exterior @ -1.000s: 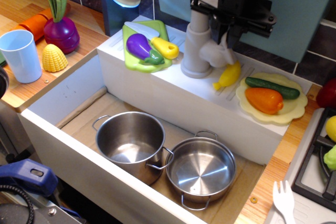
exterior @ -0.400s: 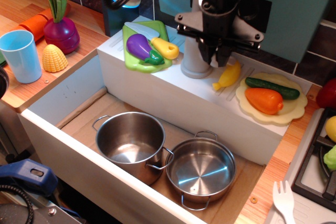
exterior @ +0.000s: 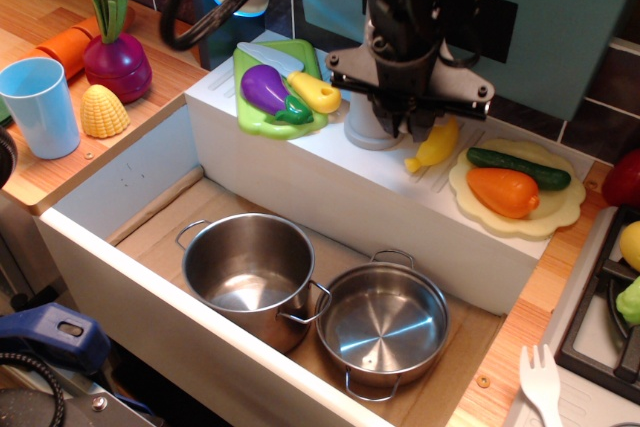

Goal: Turn lever vertical to front

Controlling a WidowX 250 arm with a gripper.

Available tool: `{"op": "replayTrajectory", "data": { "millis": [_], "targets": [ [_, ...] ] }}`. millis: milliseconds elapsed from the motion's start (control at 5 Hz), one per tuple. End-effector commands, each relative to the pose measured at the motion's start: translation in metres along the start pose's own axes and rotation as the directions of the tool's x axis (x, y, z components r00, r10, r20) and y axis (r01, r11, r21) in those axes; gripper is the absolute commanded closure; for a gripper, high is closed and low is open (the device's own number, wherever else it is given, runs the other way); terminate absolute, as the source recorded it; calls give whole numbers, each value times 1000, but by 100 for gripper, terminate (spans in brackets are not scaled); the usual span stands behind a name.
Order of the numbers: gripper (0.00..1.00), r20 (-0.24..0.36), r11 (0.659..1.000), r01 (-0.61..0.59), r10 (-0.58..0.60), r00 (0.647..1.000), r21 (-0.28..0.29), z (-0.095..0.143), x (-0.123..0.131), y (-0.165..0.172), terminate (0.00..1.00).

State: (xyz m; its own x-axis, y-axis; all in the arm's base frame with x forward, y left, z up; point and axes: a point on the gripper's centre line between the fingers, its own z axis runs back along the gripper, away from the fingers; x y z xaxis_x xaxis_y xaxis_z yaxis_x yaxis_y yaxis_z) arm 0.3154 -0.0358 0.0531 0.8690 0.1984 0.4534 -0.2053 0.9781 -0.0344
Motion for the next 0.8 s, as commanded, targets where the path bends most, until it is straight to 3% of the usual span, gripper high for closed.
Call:
{"op": "replayTrajectory", "data": {
  "millis": [0,400,600],
  "targets": [
    [100,-34,999,-38,38,999,6,-16,-32,-2,0],
    [100,-126,997,-73,72,989,1,-2,-41,-4,0],
    [0,-159,996,-82,78,984,-24,7,-42,-8,100]
  ]
}}
